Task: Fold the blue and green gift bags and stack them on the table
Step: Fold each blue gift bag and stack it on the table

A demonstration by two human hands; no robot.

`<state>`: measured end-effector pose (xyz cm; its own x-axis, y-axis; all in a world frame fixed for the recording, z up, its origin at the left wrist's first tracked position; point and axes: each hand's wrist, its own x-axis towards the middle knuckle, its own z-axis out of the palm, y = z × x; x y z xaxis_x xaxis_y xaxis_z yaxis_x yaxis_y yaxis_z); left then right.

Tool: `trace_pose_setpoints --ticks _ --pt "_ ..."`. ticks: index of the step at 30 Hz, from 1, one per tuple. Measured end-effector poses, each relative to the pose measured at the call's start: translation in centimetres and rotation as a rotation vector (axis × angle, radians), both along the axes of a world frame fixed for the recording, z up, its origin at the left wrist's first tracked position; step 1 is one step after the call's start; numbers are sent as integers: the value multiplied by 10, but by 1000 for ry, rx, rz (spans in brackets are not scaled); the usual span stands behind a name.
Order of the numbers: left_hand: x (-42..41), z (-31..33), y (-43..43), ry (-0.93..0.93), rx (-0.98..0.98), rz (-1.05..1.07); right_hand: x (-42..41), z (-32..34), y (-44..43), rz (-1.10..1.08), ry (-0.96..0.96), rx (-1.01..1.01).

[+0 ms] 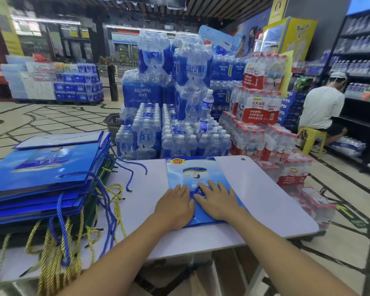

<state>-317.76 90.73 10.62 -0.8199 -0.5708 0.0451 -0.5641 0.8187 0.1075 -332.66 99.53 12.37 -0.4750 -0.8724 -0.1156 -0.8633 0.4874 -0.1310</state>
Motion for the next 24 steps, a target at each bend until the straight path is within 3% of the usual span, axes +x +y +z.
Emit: trace_pose_setpoints --ticks 13,24 --pt "-145 3 61 56 104 -73 -149 0 66 -56 6 26" --pt "-143 21 69 38 143 -97 -167 1 73 -78 -53 27"
